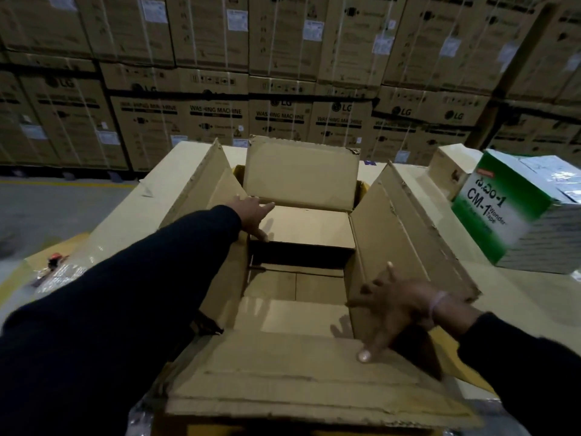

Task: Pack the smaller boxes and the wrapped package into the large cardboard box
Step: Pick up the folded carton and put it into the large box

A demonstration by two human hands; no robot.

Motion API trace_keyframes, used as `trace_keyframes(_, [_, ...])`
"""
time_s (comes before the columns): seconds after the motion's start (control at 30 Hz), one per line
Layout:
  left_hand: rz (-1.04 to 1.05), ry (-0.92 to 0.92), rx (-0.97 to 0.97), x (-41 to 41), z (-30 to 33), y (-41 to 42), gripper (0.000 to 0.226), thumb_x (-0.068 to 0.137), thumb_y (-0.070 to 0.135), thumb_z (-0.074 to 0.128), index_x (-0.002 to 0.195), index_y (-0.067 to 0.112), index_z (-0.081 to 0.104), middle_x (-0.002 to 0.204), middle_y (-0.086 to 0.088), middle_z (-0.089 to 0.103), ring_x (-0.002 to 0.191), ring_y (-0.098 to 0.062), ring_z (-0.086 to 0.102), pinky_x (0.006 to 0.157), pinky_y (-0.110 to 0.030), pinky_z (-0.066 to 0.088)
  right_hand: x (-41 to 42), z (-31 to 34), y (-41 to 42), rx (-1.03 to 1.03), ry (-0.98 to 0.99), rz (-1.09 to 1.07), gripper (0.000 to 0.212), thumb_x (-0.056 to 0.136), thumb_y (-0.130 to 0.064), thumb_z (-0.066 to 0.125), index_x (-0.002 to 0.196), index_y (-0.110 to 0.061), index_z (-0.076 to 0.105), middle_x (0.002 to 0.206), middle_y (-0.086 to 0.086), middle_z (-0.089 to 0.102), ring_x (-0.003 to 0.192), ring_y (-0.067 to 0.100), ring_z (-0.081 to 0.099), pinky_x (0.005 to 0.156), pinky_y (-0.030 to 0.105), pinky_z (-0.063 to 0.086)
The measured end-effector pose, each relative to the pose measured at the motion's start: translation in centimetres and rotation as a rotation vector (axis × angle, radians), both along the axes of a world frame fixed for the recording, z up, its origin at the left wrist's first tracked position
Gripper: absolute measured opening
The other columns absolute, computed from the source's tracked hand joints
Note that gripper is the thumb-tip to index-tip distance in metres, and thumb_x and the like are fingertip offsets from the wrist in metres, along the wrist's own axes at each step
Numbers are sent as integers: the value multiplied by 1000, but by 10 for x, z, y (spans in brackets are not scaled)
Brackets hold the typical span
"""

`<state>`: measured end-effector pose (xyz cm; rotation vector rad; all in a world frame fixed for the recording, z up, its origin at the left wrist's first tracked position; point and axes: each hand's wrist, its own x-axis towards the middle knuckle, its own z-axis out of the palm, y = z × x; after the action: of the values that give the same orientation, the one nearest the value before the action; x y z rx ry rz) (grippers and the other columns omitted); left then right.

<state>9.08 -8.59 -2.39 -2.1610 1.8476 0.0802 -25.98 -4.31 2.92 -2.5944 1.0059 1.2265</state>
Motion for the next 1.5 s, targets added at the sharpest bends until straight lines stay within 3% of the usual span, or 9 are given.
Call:
trace_keyframes(0.17, [12, -58, -11, -20, -35, -26, 132, 66, 89, 64, 163, 34, -7, 172, -12, -4, 157, -39, 1, 113, -79, -1, -18, -13, 1, 45, -165, -60, 126, 65, -93, 60, 165, -42, 2, 175, 6, -10, 155, 31, -26, 104, 48, -32])
trace_keyframes(0.43, [-186, 22, -3, -28, -8, -65, 100, 72, 66, 80, 154, 25, 39, 141, -3, 57, 124, -26, 57, 106, -47, 48, -28, -39, -17, 47, -240, 32, 133, 57, -103, 54, 164, -44, 0, 175, 5, -9, 156, 26, -28, 114, 62, -32])
trace_keyframes(0.67, [-118, 318, 101, -21, 61, -118, 61, 93, 39, 69, 148, 21, 49, 139, -3, 60, 124, -25, 57, 105, -42, 47, -31, -39, -23, 99, -237, 48, 125, 66, -97, 58, 164, -44, 1, 175, 4, -8, 155, 26, -28, 110, 64, -35])
trace_keyframes(0.77, [-191, 118, -153, -21, 63, -139, 56, 95, 42, 65, 144, 18, 49, 130, -6, 63, 119, -26, 60, 107, -47, 44, -29, -50, -29, 75, -190, 138, 135, 55, -107, 43, 164, -41, -3, 175, 8, -6, 156, 30, -25, 107, 66, -36])
trace_keyframes(0.9, [-100, -167, -542, -27, 15, -160, 88, 89, 39, 67, 159, 19, 18, 164, -25, 19, 153, -44, 17, 118, -73, 5, -26, -65, -37, 96, -116, 200, 156, 27, -114, 15, 164, -41, -2, 174, 12, -1, 158, 36, -18, 104, 74, -32])
trace_keyframes(1.0, [-155, -119, -645, -37, -19, -166, 87, 96, 52, 52, 164, 29, 2, 169, -19, -15, 154, -44, -14, 115, -76, -3, -21, -60, -34, 26, -114, 218, 119, 70, -90, 47, 165, -36, -1, 174, 15, -1, 158, 38, -16, 102, 72, -36])
trace_keyframes(1.17, [-12, 76, -226, -43, -57, -167, 111, 83, 70, 63, 157, 45, -16, 163, -8, -38, 148, -47, -31, 109, -83, -3, -20, -65, -36, 20, -116, 194, 98, 93, -60, 63, 166, -36, 1, 174, 15, 1, 159, 39, -14, 82, 62, -46])
trace_keyframes(1.43, [-28, 220, 9, -23, -1, -166, 89, 93, 47, 68, 163, 37, 13, 172, -3, -11, 156, -40, -8, 123, -65, 14, -20, -47, -30, 118, -136, 209, 155, 28, -111, 17, 165, -38, 0, 174, 11, 0, 158, 34, -17, 102, 66, -38])
trace_keyframes(1.5, [-49, 160, -27, -24, -7, -145, 90, 93, 45, 69, 163, 36, 13, 172, -4, -3, 157, -35, 0, 123, -65, 16, -19, -40, -26, 125, -191, 138, 149, 38, -111, 32, 165, -39, 4, 174, 9, 1, 159, 31, -18, 107, 64, -35])
